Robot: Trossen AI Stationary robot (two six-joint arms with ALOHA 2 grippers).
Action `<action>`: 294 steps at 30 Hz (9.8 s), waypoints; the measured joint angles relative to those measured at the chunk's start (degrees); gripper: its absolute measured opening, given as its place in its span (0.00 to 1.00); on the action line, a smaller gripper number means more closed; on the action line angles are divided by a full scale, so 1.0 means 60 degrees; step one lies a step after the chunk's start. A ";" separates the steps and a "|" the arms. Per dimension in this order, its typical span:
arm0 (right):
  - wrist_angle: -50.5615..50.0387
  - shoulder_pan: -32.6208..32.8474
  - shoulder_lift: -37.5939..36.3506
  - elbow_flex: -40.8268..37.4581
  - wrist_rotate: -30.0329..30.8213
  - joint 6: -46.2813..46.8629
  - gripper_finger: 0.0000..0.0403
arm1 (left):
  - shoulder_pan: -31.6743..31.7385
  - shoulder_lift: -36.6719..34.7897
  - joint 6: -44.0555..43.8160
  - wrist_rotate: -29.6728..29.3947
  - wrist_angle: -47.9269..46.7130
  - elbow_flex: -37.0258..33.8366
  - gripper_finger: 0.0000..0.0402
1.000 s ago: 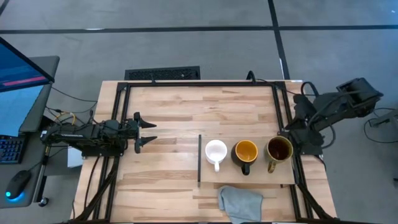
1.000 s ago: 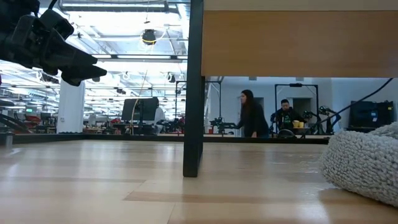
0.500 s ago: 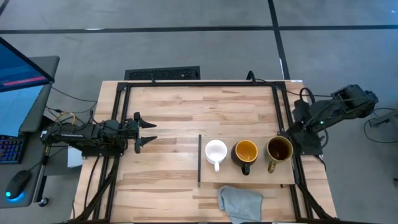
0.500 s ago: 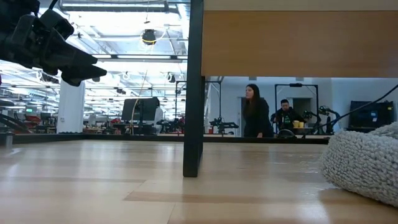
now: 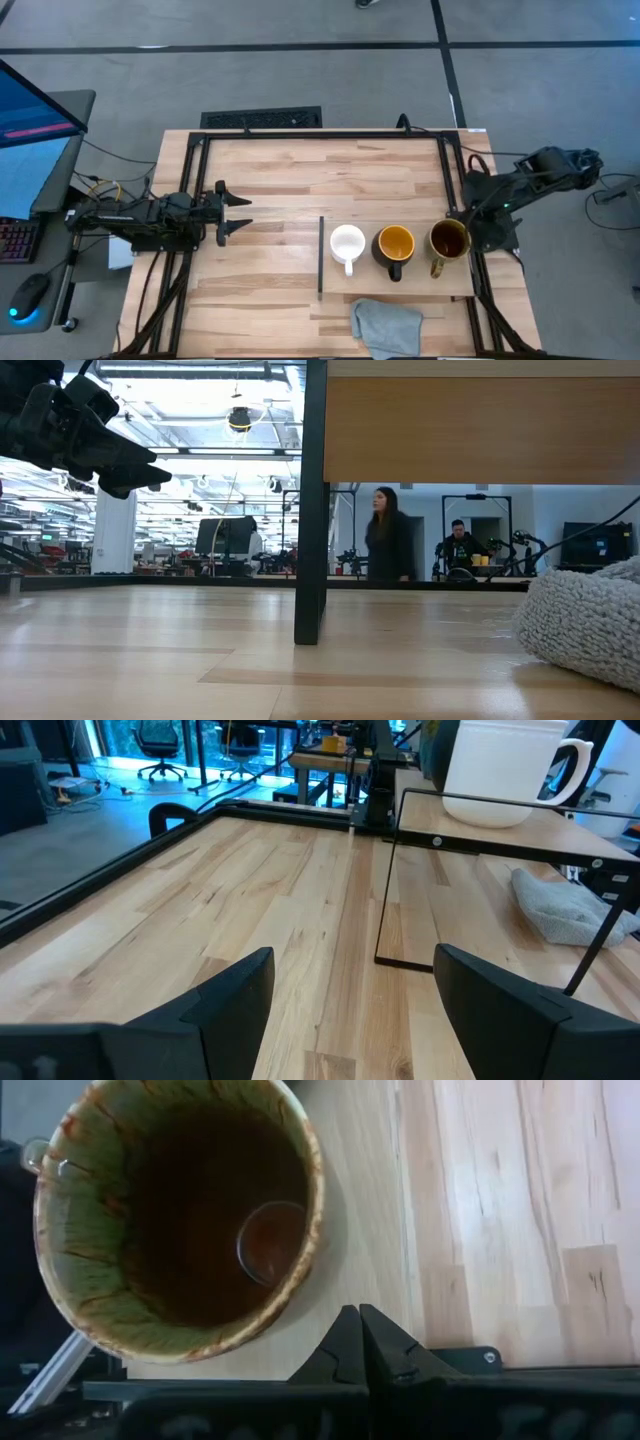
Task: Stack small to large cups/mugs on shelf
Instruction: Put the blue mug on the shelf, then return to Home Position
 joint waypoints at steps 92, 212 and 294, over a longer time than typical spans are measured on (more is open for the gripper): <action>0.2505 0.4168 0.4972 0.2794 0.1297 0.0561 0.00 | 0.0000 0.0000 0.0266 0.0040 -0.0004 -0.0004 0.66; 0.3441 0.4128 -0.4235 -0.2218 0.8130 -0.1934 0.00 | 0.0004 0.0003 0.0525 0.0696 -0.0073 0.0000 0.66; 1.0100 -0.6028 -0.3335 -0.5008 0.3322 -0.4748 0.00 | 0.0000 0.0003 0.1330 0.0874 0.0059 -0.0015 0.66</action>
